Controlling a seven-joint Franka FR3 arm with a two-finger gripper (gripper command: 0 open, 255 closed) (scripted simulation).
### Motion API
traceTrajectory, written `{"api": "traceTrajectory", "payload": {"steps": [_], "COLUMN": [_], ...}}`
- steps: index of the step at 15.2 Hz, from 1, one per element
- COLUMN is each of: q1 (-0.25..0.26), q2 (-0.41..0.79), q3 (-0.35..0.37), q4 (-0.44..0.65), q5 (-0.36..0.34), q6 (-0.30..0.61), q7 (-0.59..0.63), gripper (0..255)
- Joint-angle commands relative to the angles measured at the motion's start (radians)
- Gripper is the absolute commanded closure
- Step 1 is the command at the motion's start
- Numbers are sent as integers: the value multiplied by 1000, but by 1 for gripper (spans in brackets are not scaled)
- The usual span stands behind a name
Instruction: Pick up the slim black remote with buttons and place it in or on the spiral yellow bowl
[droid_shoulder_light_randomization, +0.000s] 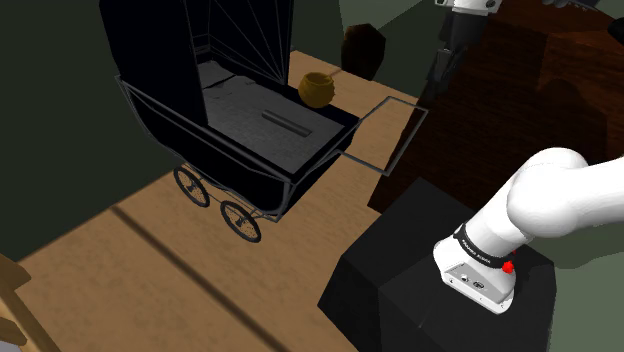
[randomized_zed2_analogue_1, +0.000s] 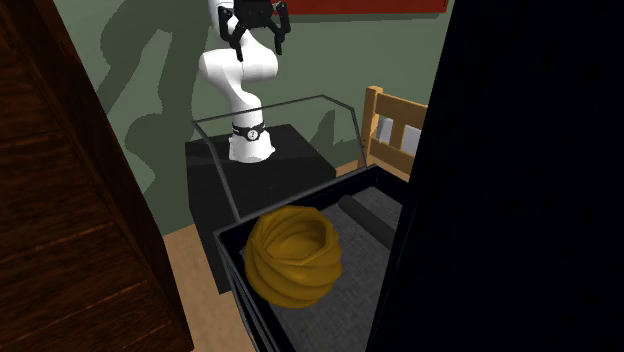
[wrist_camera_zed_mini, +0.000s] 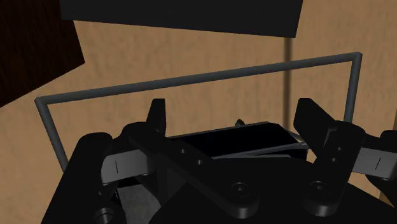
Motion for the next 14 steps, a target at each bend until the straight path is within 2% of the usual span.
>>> {"api": "traceTrajectory", "payload": {"steps": [1,7,14], "q1": [0,17,34], "q2": [0,196,448], "q3": [0,26,53], "q4": [0,27,123], "q5": [0,22,37], "q6": [0,183,358], "q7": [0,14,30], "gripper": [0,0,0]}}
